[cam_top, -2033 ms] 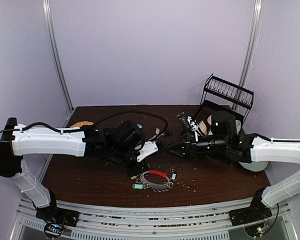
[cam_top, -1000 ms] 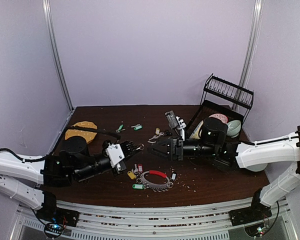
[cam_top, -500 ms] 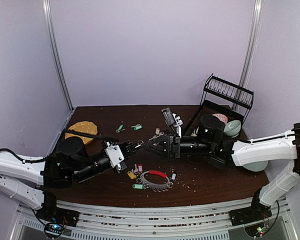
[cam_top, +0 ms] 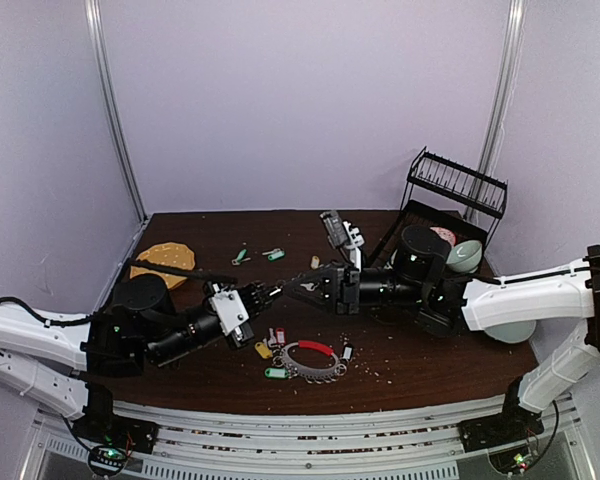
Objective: Put the keys on the keyring
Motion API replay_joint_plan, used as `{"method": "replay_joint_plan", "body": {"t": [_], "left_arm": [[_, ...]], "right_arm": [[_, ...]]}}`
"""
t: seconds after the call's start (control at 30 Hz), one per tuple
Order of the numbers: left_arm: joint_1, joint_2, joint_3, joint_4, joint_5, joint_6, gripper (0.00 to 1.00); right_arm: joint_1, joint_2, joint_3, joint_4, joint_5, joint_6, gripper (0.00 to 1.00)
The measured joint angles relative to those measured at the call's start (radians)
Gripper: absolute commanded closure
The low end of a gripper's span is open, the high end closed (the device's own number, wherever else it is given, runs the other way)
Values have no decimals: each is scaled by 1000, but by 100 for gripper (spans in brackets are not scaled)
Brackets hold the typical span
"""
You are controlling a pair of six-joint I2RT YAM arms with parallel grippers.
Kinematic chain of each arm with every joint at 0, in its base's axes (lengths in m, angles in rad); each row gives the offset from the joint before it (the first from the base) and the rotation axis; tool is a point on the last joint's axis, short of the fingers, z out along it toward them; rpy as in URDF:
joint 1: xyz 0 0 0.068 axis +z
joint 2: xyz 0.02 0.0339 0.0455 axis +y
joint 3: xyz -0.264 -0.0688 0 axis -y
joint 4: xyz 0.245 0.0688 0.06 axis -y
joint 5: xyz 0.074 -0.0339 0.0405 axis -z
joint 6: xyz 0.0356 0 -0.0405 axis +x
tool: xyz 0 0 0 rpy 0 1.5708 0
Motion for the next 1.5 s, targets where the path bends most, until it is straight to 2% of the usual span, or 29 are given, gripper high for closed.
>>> {"method": "replay_joint_plan", "body": {"t": [0.1,0.47,0.5,0.53,0.57,0.63,0.7,0.8,0.9,1.0,1.1,1.2,1.33,1.4,1.5], "left_arm": [[-2,0,0,2,-6,2,100],[-4,0,0,-20,-30,-1,100],[-4,0,0,-21,-32,-4,90],[-4,1,0,-22,-33,-10,65],[-4,2,0,-22,-33,-15,45],[-4,6,2,-30,-35,-40,28],[-4,9,8,-63,-36,-81,19],[5,11,32,-147,-16,-172,19],[63,25,96,-271,80,-299,23],[238,67,179,-389,250,-455,30],[374,173,261,-499,367,-533,32],[397,404,420,-628,484,-507,32],[388,742,669,-795,611,-356,31],[385,871,760,-860,629,-260,31],[385,978,835,-962,635,-141,30]], "right_arm": [[-2,2,0,-2,8,-3,100],[0,0,5,-10,11,-27,100],[2,-3,4,-15,18,-31,100],[2,-9,2,-21,25,-36,100],[3,-17,-1,-31,34,-48,100],[3,-37,-3,-66,57,-81,100],[2,-70,-2,-135,95,-138,100],[-14,-131,-2,-270,164,-238,100],[-65,-201,0,-452,261,-330,100],[-132,-261,0,-628,374,-403,100],[-182,-312,-3,-771,485,-454,100],[-220,-356,-19,-864,539,-486,100],[-261,-372,-27,-933,553,-509,100],[-280,-378,-27,-968,555,-523,100],[-298,-400,-30,-1005,556,-534,100]]}}
